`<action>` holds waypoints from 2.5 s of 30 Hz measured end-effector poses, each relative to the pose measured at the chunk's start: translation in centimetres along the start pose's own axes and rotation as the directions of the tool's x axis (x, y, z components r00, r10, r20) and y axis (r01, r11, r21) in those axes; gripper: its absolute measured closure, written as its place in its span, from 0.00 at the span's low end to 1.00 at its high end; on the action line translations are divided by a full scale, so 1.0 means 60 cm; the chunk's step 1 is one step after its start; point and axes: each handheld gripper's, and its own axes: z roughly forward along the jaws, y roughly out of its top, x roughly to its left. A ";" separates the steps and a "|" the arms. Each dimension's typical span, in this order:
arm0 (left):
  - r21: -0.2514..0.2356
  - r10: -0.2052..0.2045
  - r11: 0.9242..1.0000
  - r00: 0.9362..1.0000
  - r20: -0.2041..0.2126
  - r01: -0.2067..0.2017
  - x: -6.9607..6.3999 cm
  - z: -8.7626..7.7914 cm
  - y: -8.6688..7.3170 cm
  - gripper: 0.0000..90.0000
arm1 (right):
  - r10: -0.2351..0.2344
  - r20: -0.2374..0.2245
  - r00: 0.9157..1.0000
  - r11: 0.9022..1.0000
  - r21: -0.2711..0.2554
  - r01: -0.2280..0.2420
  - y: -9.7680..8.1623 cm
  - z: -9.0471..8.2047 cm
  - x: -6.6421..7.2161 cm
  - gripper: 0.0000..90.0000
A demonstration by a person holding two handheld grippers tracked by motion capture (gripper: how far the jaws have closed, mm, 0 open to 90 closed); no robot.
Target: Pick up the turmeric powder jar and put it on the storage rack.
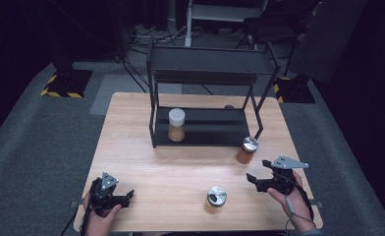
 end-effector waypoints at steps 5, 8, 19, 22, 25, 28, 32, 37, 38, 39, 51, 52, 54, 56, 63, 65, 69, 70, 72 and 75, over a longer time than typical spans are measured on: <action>0.001 0.002 1.000 1.000 0.000 -0.002 0.000 0.000 0.000 0.07 | -0.027 -0.047 0.999 1.000 -0.005 0.027 0.026 0.008 0.029 0.11; 0.000 0.000 1.000 1.000 0.000 0.000 0.000 0.000 0.000 0.07 | -0.026 -0.083 0.996 1.000 -0.011 0.025 0.035 0.014 0.039 0.11; 0.001 0.000 1.000 1.000 -0.001 0.000 0.000 0.000 0.000 0.07 | -0.088 -0.169 0.982 0.996 -0.034 0.084 0.047 0.035 0.103 0.11; 0.002 -0.001 1.000 1.000 -0.003 0.001 -0.001 0.000 0.000 0.07 | -0.113 -0.184 0.976 0.994 -0.031 0.109 0.044 0.041 0.123 0.11; 0.002 -0.001 1.000 1.000 -0.004 0.001 -0.001 0.000 0.000 0.07 | -0.137 -0.188 0.973 0.990 -0.018 0.136 0.037 0.049 0.138 0.11; 0.002 -0.002 1.000 1.000 -0.003 0.002 -0.001 0.000 0.000 0.07 | -0.147 -0.189 0.971 0.989 -0.007 0.148 0.026 0.057 0.146 0.12; 0.002 -0.002 1.000 1.000 -0.004 0.002 -0.001 0.000 0.000 0.07 | -0.149 -0.192 0.970 0.988 0.012 0.154 0.009 0.067 0.149 0.14; 0.002 -0.003 1.000 1.000 -0.005 0.003 -0.001 0.000 0.000 0.07 | -0.152 -0.196 0.969 0.985 0.054 0.166 -0.006 0.086 0.148 0.22; 0.002 -0.004 1.000 1.000 -0.006 0.004 -0.002 0.000 0.000 0.07 | -0.149 -0.204 0.968 0.984 0.062 0.165 -0.008 0.090 0.146 0.23; 0.002 -0.006 1.000 1.000 -0.007 0.006 -0.002 0.001 0.001 0.06 | -0.142 -0.212 0.967 0.984 0.074 0.161 -0.009 0.094 0.144 0.25; 0.004 -0.009 1.000 1.000 -0.011 0.009 -0.003 0.002 0.003 0.05 | -0.152 -0.232 0.961 0.976 0.117 0.183 0.008 0.108 0.139 0.36; 0.004 -0.011 1.000 1.000 -0.011 0.011 -0.004 0.002 0.003 0.05 | -0.158 -0.226 0.961 0.975 0.121 0.189 0.019 0.108 0.139 0.36; 0.005 -0.011 1.000 1.000 -0.011 0.011 -0.004 0.002 0.003 0.05 | -0.161 -0.221 0.962 0.974 0.120 0.190 0.025 0.107 0.139 0.36; 0.004 -0.012 1.000 1.000 -0.012 0.012 -0.004 0.002 0.003 0.05 | -0.165 -0.214 0.963 0.974 0.121 0.193 0.039 0.108 0.137 0.36; 0.003 -0.019 1.000 1.000 -0.018 0.019 -0.006 0.004 0.004 0.04 | -0.153 -0.182 0.971 0.979 0.104 0.174 0.097 0.116 0.119 0.36; 0.004 -0.019 1.000 1.000 -0.018 0.019 -0.006 0.004 0.005 0.04 | -0.145 -0.168 0.975 0.982 0.100 0.163 0.117 0.120 0.112 0.36; 0.006 -0.020 1.000 1.000 -0.021 0.021 -0.006 0.005 0.006 0.04 | -0.148 -0.134 0.980 0.983 0.084 0.160 0.156 0.130 0.101 0.36; 0.005 -0.021 1.000 1.000 -0.021 0.021 -0.006 0.005 0.006 0.04 | -0.145 -0.125 0.981 0.984 0.082 0.156 0.166 0.133 0.098 0.36; 0.006 -0.021 1.000 1.000 -0.021 0.022 -0.006 0.005 0.006 0.04 | -0.139 -0.113 0.984 0.986 0.077 0.148 0.185 0.140 0.091 0.36; 0.006 -0.021 1.000 1.000 -0.021 0.021 -0.006 0.005 0.006 0.04 | -0.124 -0.106 0.987 0.988 0.074 0.132 0.214 0.155 0.079 0.36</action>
